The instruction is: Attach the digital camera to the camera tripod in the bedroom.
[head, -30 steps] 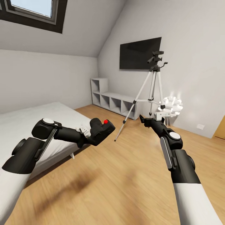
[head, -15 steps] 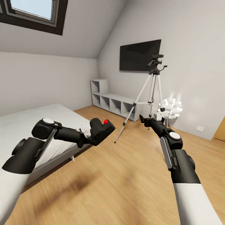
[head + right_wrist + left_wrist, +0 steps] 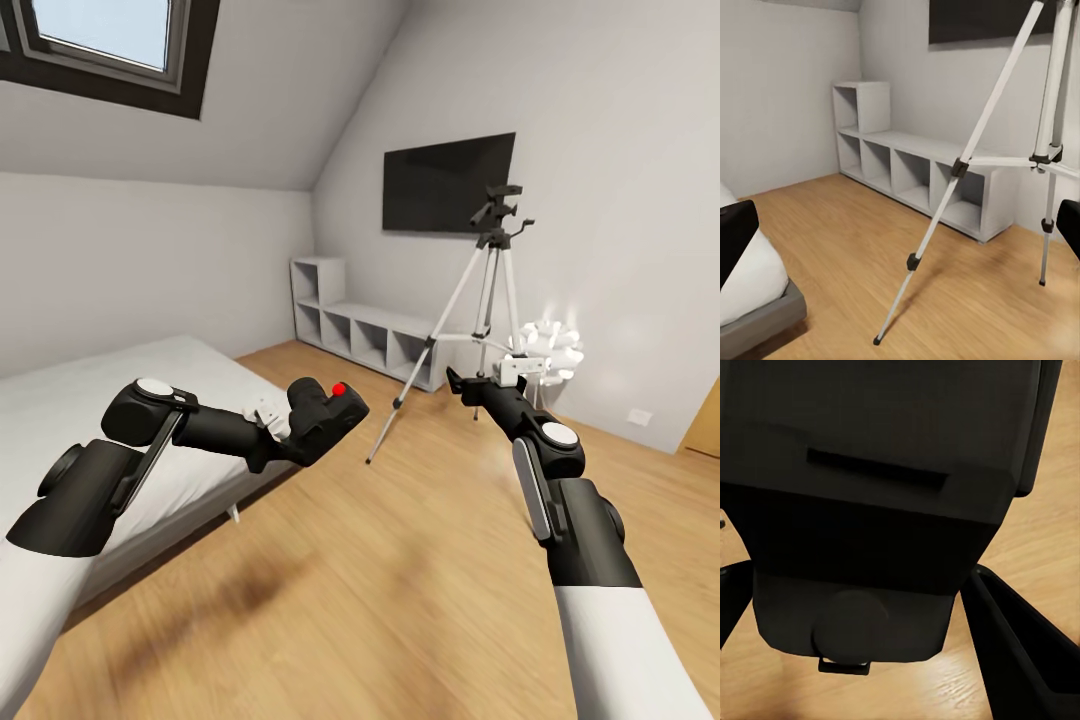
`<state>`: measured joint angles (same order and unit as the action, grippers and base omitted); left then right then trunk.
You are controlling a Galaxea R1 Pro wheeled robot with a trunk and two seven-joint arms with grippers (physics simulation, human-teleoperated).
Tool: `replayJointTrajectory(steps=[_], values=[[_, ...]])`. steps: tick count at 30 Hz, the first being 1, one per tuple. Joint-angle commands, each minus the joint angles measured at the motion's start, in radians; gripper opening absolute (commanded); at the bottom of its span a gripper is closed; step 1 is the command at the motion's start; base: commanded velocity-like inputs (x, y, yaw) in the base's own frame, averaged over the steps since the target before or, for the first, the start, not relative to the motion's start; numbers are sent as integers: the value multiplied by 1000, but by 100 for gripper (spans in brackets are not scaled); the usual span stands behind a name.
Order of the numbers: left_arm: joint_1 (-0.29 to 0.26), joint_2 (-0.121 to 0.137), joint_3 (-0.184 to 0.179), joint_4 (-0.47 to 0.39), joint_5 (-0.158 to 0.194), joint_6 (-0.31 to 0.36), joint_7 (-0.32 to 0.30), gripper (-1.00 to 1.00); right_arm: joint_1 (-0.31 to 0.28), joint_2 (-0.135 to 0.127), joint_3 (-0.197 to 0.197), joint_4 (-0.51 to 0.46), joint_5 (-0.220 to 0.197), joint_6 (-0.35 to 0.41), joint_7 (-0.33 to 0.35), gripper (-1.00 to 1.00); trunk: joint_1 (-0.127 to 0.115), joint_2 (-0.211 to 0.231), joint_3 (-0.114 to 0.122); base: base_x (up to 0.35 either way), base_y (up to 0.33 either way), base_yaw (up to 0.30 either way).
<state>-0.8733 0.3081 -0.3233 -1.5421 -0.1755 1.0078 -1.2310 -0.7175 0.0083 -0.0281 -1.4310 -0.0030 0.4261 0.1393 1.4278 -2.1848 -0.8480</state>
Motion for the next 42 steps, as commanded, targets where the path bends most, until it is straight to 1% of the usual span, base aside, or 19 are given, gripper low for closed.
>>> replayJointTrajectory(steps=[1,42], values=[[-1,0,0,-1,-10,8,-10,-100,-1,1,-3,-1,0,6,6,100,-4,7,2,0,0,0],[-1,-1,0,-1,-10,9,-10,-100,0,1,-3,-1,0,6,6,100,-161,294,131,0,0,0]])
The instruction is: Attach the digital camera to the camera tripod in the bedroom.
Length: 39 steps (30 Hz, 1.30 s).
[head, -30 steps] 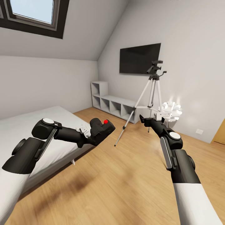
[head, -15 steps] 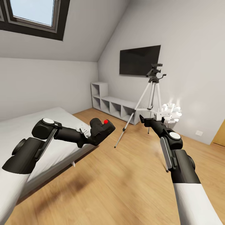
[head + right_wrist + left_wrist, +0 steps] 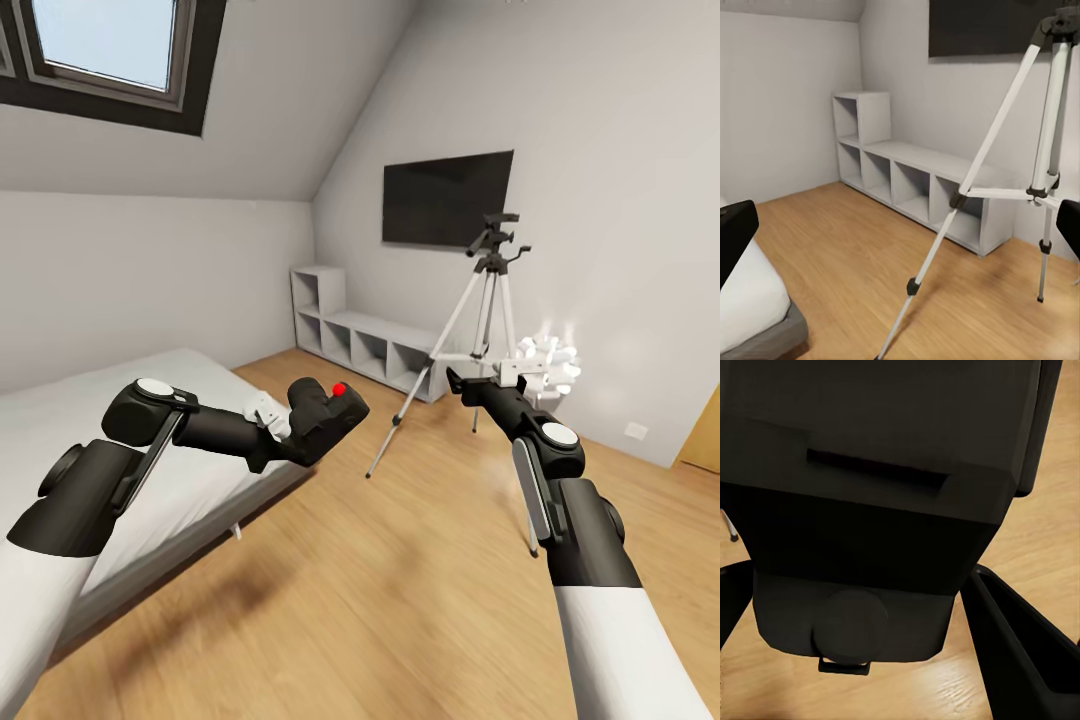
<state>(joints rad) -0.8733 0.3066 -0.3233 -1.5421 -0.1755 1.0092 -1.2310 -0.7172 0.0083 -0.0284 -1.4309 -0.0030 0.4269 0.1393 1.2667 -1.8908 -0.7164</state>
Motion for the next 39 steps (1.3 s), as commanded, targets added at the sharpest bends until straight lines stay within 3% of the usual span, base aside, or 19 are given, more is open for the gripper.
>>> replayJointTrajectory(steps=[1,26,39], values=[[-1,0,0,-1,-10,8,-10,-100,-1,1,-3,-1,0,5,6,100,-4,7,2,0,0,0],[-1,0,1,-1,-10,9,-12,-100,-1,1,-2,0,0,6,6,100,-100,182,80,0,0,0],[-1,-22,1,0,-10,9,-11,-100,-1,1,-3,-1,0,6,6,100,-150,273,121,0,0,0]])
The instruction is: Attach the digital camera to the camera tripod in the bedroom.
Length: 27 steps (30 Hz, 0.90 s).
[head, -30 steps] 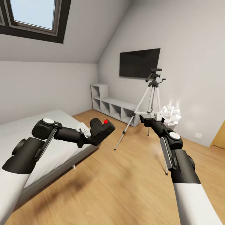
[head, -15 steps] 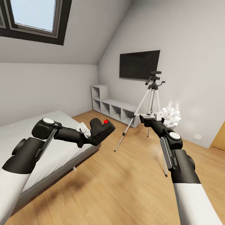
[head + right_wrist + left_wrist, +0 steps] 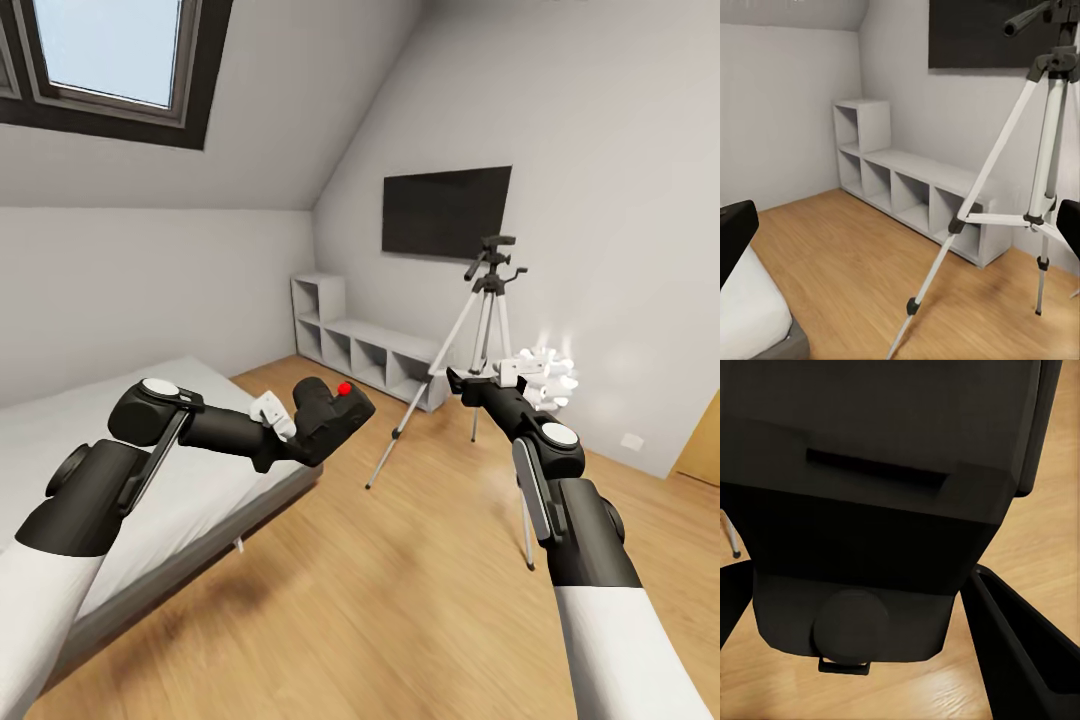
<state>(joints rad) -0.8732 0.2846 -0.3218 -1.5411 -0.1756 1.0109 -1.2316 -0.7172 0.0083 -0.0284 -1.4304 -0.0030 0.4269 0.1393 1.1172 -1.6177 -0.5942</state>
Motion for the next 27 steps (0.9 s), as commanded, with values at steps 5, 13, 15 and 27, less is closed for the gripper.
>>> replayJointTrajectory(steps=[5,13,15,27], values=[[-1,1,0,-1,-10,8,-9,-100,-1,1,-3,-1,0,6,6,100,-19,35,15,0,0,0],[-1,4,2,-1,-10,8,-9,-100,-1,1,-2,-1,0,6,6,100,-50,91,40,0,0,0],[-1,5,3,-1,-10,8,-9,-100,-1,1,-3,-1,0,5,6,100,-58,105,46,0,0,0],[-1,5,3,-1,-10,7,-9,-100,-1,1,-3,-1,0,5,6,100,-104,189,84,0,0,0]])
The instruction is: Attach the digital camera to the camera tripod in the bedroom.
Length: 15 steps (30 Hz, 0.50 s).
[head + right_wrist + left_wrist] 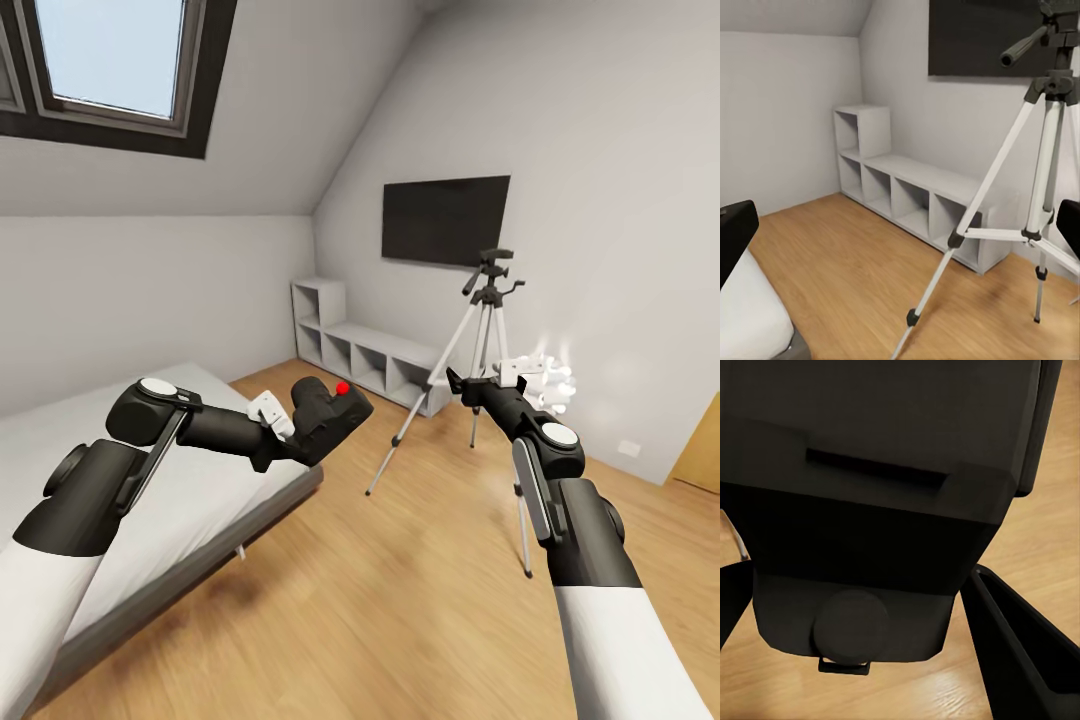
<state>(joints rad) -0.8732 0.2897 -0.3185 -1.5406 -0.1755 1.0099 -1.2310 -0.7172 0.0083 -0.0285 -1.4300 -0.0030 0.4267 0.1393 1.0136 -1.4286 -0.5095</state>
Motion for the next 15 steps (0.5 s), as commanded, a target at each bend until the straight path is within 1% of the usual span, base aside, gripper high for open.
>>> replayJointTrajectory(steps=[1,15], values=[[-1,0,0,-1,-10,8,-10,-100,-1,1,-3,-1,0,6,6,100,-4,7,2,0,0,0],[-1,0,1,-1,-10,8,-10,-100,-1,1,-2,-1,0,6,6,100,-58,105,46,0,0,0]])
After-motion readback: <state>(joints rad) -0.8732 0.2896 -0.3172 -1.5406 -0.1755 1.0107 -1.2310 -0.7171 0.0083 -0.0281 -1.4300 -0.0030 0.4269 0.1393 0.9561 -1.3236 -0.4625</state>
